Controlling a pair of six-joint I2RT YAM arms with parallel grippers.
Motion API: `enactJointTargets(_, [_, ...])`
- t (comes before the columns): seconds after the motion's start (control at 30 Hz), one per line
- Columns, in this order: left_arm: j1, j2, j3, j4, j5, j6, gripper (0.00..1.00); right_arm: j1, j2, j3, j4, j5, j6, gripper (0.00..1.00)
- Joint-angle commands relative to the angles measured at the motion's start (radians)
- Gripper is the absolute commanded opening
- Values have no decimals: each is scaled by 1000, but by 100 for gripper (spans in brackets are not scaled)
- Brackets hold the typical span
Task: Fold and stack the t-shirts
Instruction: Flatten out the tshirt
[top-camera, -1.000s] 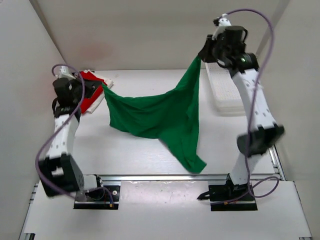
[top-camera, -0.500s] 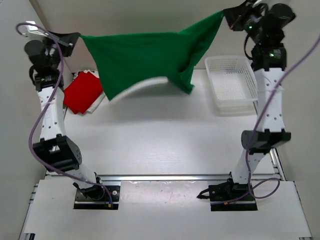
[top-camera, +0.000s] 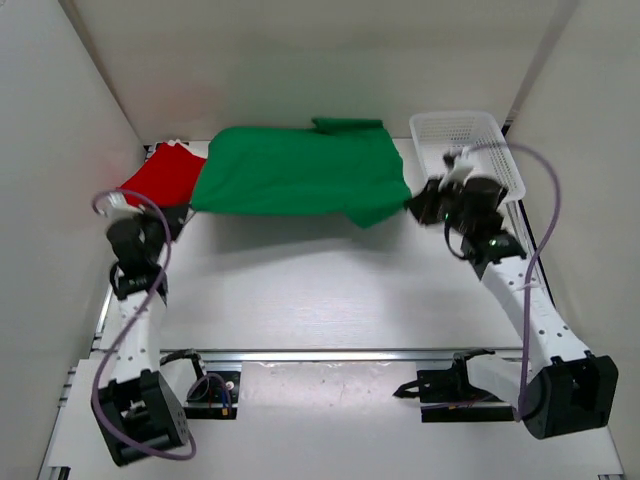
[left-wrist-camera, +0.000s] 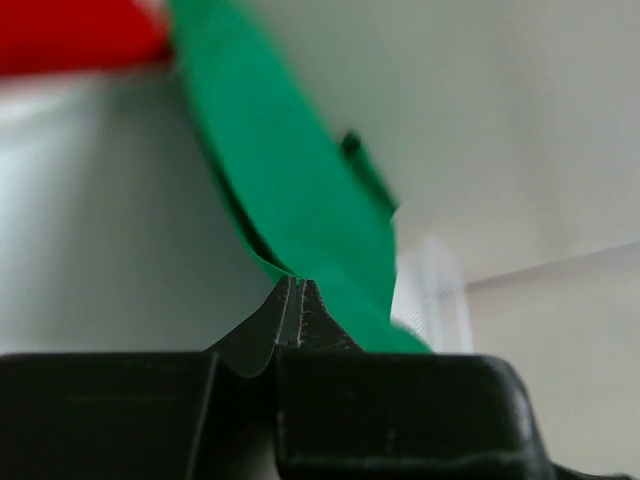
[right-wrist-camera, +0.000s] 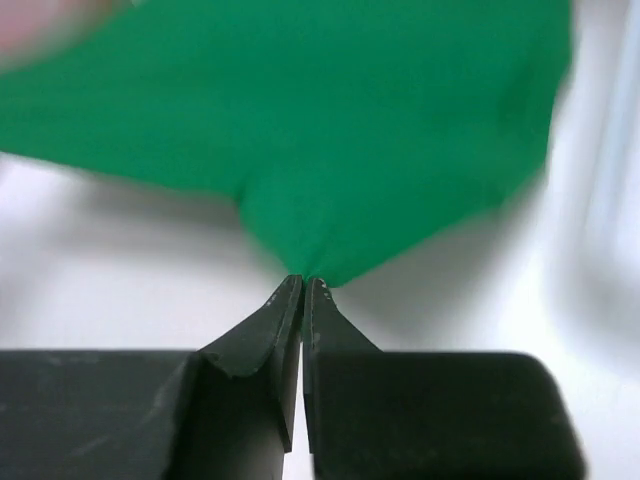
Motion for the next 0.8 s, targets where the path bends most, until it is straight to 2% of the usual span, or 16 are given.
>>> enactJointTargets(0.0, [-8, -124, -208, -6, -46, 51, 0, -4, -134, -239, 78, 10, 83, 0])
enactJointTargets(0.07, [-6, -184, -338, -45, -49, 57, 0, 7, -205, -347, 11, 80, 136, 0])
enactJointTargets(0.2, [18, -262, -441, -168, 0, 103, 0, 57, -340, -492, -153, 141, 218, 0])
enactJointTargets(0.27, [58, -297, -459, -197, 64, 133, 0, 100, -416, -543, -227, 142, 277, 1])
enactJointTargets(0.37, [109, -348, -451, -337, 164, 187, 0, 143, -566, -598, -349, 116, 369, 0])
enactJointTargets(0.5, [67, -359, -423, -414, 195, 207, 0, 197, -729, -596, -490, 154, 472, 0])
enactJointTargets(0.57, [80, -347, -397, -420, 193, 212, 0, 249, -745, -582, -500, 193, 488, 0])
enactJointTargets(0.63, [93, -305, -366, -368, 177, 186, 0, 272, -676, -550, -477, 261, 455, 0])
enactJointTargets(0.73, [80, -237, -351, -256, 138, 118, 0, 222, -508, -499, -370, 234, 361, 0])
enactJointTargets(0.77, [57, -216, -342, -218, 117, 92, 0, 158, -471, -497, -304, 214, 335, 0])
